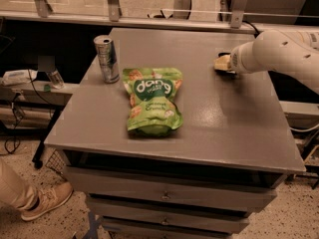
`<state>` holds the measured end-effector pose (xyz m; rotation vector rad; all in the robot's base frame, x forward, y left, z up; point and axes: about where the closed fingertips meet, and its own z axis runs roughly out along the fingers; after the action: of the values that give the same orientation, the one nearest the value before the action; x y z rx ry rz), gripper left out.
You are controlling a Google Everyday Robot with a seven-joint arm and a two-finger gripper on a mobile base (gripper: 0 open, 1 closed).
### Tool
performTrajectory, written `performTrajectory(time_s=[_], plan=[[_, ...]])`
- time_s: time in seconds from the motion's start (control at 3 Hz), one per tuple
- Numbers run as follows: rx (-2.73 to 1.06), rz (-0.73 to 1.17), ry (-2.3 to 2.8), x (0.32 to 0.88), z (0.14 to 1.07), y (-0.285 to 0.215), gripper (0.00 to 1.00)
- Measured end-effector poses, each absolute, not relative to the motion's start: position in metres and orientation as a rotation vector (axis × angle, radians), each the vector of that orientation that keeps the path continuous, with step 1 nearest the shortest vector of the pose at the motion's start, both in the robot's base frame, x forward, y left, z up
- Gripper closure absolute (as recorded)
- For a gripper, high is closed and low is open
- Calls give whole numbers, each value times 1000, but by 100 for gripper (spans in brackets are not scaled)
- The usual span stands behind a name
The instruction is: Move rxbar chocolate near green rice chip bag
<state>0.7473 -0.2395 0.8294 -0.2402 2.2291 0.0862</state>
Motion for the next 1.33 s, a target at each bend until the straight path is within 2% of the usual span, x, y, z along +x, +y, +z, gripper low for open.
performTrajectory(time_s=[0.67, 1.33], plan=[[-240, 86, 2229, 747, 829, -239, 100], [-457, 124, 2073, 727, 892, -222, 100]])
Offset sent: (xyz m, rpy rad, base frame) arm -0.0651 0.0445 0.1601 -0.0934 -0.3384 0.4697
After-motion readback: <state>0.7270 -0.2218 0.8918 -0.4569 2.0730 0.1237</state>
